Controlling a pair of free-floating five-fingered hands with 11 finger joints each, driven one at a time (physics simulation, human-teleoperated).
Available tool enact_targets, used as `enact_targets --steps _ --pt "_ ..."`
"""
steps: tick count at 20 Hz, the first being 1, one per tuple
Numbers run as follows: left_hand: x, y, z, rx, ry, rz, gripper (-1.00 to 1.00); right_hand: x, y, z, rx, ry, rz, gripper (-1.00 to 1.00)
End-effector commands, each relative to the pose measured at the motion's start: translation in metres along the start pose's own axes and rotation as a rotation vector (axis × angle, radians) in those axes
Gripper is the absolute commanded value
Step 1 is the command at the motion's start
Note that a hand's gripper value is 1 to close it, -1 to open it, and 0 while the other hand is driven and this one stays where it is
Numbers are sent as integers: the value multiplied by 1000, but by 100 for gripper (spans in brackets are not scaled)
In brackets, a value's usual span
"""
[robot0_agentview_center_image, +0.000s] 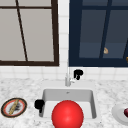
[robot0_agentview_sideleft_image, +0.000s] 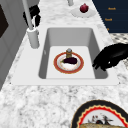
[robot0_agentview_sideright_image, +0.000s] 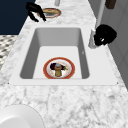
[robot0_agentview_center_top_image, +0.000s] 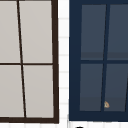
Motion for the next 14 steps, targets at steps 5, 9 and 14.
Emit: enact_targets --steps 5,9,14 --pt "0 0 0 0 0 0 0 -2 1 0 -5 -8 -4 100" --pt "0 0 0 0 0 0 0 -6 -7 3 14 -16 10 -100" --pt "0 0 0 0 0 0 0 -18 -10 16 9 -37 15 -100"
